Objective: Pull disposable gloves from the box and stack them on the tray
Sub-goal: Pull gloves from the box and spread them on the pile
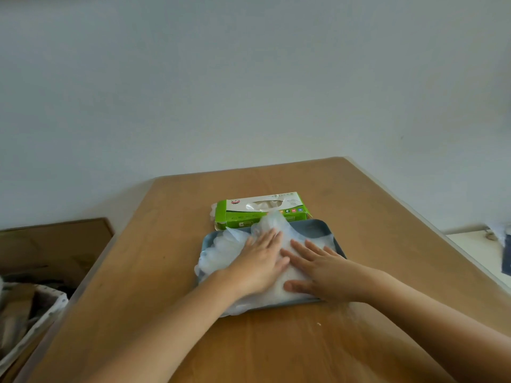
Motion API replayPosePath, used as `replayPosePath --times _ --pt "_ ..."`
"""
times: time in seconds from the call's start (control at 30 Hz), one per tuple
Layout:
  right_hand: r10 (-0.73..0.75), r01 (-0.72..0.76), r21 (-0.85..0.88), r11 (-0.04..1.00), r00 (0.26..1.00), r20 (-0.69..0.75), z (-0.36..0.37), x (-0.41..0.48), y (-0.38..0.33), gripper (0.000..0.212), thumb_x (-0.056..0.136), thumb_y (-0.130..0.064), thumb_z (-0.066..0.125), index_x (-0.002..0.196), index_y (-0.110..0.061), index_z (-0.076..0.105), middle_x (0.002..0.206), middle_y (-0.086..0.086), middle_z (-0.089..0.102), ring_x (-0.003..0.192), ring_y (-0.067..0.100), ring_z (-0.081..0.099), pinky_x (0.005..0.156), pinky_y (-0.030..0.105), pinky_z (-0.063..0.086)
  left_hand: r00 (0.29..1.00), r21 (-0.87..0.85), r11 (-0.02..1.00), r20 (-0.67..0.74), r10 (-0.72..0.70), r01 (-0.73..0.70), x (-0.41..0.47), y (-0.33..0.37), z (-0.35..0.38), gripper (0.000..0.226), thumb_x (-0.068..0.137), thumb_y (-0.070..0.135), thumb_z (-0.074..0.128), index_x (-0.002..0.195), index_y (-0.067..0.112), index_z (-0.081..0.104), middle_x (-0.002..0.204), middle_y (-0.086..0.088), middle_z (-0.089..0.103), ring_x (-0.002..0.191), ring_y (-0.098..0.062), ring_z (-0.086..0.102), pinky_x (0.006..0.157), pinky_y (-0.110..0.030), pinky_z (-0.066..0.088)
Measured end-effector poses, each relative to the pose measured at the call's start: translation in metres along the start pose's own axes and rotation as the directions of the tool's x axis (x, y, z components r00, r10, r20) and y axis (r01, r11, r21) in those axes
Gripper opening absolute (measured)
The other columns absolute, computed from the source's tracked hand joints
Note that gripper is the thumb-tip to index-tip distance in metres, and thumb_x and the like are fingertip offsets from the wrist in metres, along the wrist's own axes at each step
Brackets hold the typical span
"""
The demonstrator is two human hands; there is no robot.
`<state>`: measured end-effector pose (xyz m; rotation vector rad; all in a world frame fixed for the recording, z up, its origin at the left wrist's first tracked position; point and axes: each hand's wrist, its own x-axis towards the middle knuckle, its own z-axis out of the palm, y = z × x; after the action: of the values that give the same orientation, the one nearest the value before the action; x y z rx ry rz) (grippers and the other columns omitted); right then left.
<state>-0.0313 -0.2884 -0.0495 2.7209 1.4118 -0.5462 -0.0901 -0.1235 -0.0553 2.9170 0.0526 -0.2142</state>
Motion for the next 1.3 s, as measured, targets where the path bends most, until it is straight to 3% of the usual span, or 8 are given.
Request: replayPosePath --times 0.13,0.2,0.33,0.47,0.67,0.9,1.13,1.3 --pt "0.031 -0.024 -0.081 0.996 0.996 0.089 -0.023 -0.013 0.008 0.092 0.081 -0.076 0.025 0.153 -0.027 -0.002 0.160 -0.007 -0.005 0.148 0.019 0.001 0.119 0.038 0.004 0.990 0.078 0.989 0.051 -0.131 0.126 -0.014 -0.027 0.001 0.080 0.092 0.067 0.021 0.153 0.025 -0.009 0.160 0.001 -0.015 0.147 -0.020 -0.014 0.119 -0.045 -0.007" --pt "0.062 -0.052 -0.093 0.994 0.993 0.106 -0.046 -0.012 0.010 0.073 0.090 -0.062 0.044 0.151 -0.027 0.023 0.157 -0.008 0.022 0.142 0.020 0.027 0.113 0.033 0.022 0.989 0.134 0.983 0.065 -0.134 0.125 -0.023 -0.033 -0.014 0.085 0.090 0.069 0.028 0.154 0.019 0.004 0.161 -0.001 0.000 0.149 -0.023 -0.003 0.120 -0.041 0.004" --pt "-0.043 0.042 -0.012 0.999 0.959 -0.280 -0.091 0.040 0.012 0.027 0.095 -0.031 0.053 0.112 -0.019 0.070 0.116 -0.002 0.067 0.104 0.016 0.060 0.088 0.022 0.042 0.971 -0.068 0.994 -0.220 -0.095 0.082 -0.012 -0.048 -0.040 0.059 0.091 0.057 0.050 0.134 0.017 0.050 0.138 0.001 0.051 0.129 -0.021 0.047 0.102 -0.033 0.039" --pt "-0.102 0.124 0.023 0.992 0.895 -0.433 -0.098 0.124 0.014 0.028 0.091 -0.009 0.055 0.110 -0.021 0.072 0.108 0.003 0.063 0.099 0.021 0.061 0.077 0.021 0.037 0.904 -0.216 0.966 -0.369 -0.214 0.140 0.031 -0.063 -0.060 0.053 0.096 0.040 0.050 0.143 0.017 0.040 0.147 0.000 0.043 0.133 -0.021 0.042 0.105 -0.032 0.034" --pt "-0.148 0.195 0.110 0.975 0.931 -0.335 -0.079 0.174 0.016 0.023 0.093 -0.036 0.058 0.109 -0.029 0.073 0.080 -0.002 0.044 0.075 0.019 0.047 0.066 0.030 0.033 0.957 -0.258 0.939 -0.123 -0.265 0.227 0.072 -0.105 -0.054 0.076 0.090 0.056 0.052 0.152 0.025 0.020 0.161 -0.001 0.009 0.148 -0.021 0.011 0.120 -0.041 0.014" --pt "-0.082 0.248 0.280 0.927 0.866 -0.494 -0.066 0.179 0.031 0.008 0.083 -0.015 0.070 0.087 -0.012 0.076 0.071 -0.013 0.047 0.068 0.008 0.047 0.059 0.008 0.033 0.962 -0.307 0.937 -0.158 -0.223 0.167 0.081 -0.124 -0.033 0.077 0.089 0.060 0.049 0.152 0.028 0.017 0.161 0.002 0.009 0.148 -0.021 0.002 0.120 -0.044 0.007" --pt "0.073 0.312 0.574 0.757 0.833 -0.549 -0.069 0.176 0.040 0.007 0.085 -0.011 0.068 0.078 -0.009 0.068 0.083 -0.004 0.057 0.066 0.012 0.054 0.059 0.014 0.045 0.953 -0.350 0.929 -0.219 -0.207 0.121 0.085 -0.129 -0.028 0.076 0.086 0.058 0.056 0.148 0.023 0.030 0.148 0.002 0.035 0.137 -0.019 0.028 0.114 -0.041 0.026" --pt "0.214 0.412 0.835 0.365 0.836 -0.506 -0.080 0.167 0.046 0.014 0.090 -0.006 0.062 0.077 -0.011 0.061 0.077 0.002 0.057 0.071 0.013 0.054 0.071 0.020 0.049 0.955 -0.315 0.939 -0.210 -0.211 0.138 0.084 -0.129 -0.031 0.079 0.084 0.061 0.055 0.149 0.024 0.029 0.147 0.002 0.037 0.135 -0.019 0.032 0.111 -0.042 0.030"
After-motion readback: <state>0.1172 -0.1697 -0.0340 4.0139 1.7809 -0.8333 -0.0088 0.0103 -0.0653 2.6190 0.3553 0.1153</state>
